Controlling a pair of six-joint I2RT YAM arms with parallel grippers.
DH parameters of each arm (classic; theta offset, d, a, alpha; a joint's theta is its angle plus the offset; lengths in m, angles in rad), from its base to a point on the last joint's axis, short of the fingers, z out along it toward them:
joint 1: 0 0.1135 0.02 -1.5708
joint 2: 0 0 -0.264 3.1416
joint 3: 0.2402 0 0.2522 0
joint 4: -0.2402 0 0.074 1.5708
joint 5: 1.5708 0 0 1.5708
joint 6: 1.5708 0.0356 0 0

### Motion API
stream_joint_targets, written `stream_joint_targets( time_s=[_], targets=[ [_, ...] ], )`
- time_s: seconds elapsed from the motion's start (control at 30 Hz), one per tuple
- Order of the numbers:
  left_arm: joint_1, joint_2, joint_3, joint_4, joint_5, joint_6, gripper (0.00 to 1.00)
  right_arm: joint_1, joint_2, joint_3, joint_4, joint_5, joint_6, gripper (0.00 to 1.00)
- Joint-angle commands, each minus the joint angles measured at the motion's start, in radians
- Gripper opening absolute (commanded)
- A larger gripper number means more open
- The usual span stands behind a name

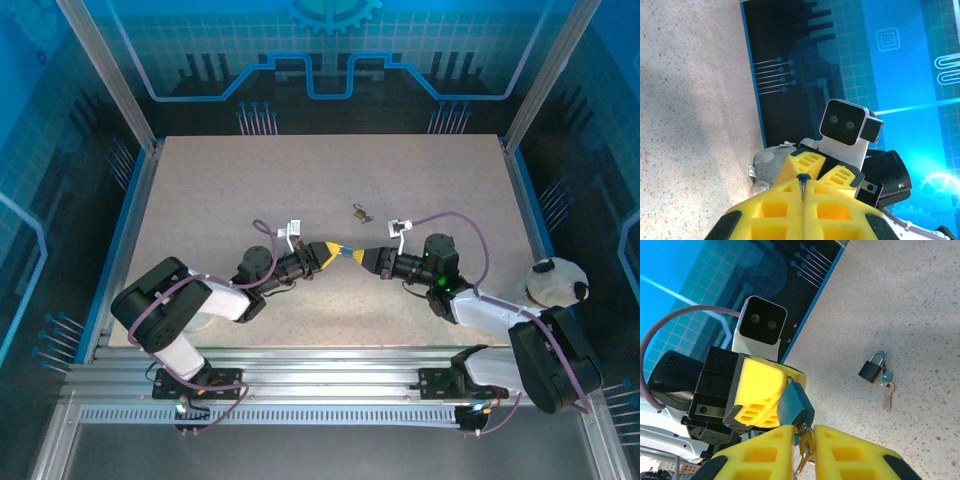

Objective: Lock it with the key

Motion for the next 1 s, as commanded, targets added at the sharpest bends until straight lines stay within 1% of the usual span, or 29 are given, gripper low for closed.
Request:
stream_joint_targets(
  time_s=[0.0,0.27,0.47,0.7,0.97],
  targets=[
    [-0.006,0.012,0.023,0.056,0.015,-0.02,0.0,0.013,-0.015,0.013,0.013,0.0,-0.012,0.14],
    [-0.006,0.011,0.023,0.055,0.012,-0.018,0.0,0.011,-0.017,0.012,0.013,0.004,-0.008,0.07],
    [-0.007,0.005,0.021,0.055,0.003,-0.013,0.0,0.01,-0.022,0.01,0.008,0.006,-0.008,0.0],
    [-0.007,-0.007,0.016,0.056,-0.014,-0.005,0.0,0.009,-0.028,0.008,0.002,0.011,0.0,0.0],
    [-0.007,-0.042,-0.014,0.056,-0.061,0.022,0.0,0.0,-0.044,-0.002,0.0,0.025,0.012,0.0]
  ],
)
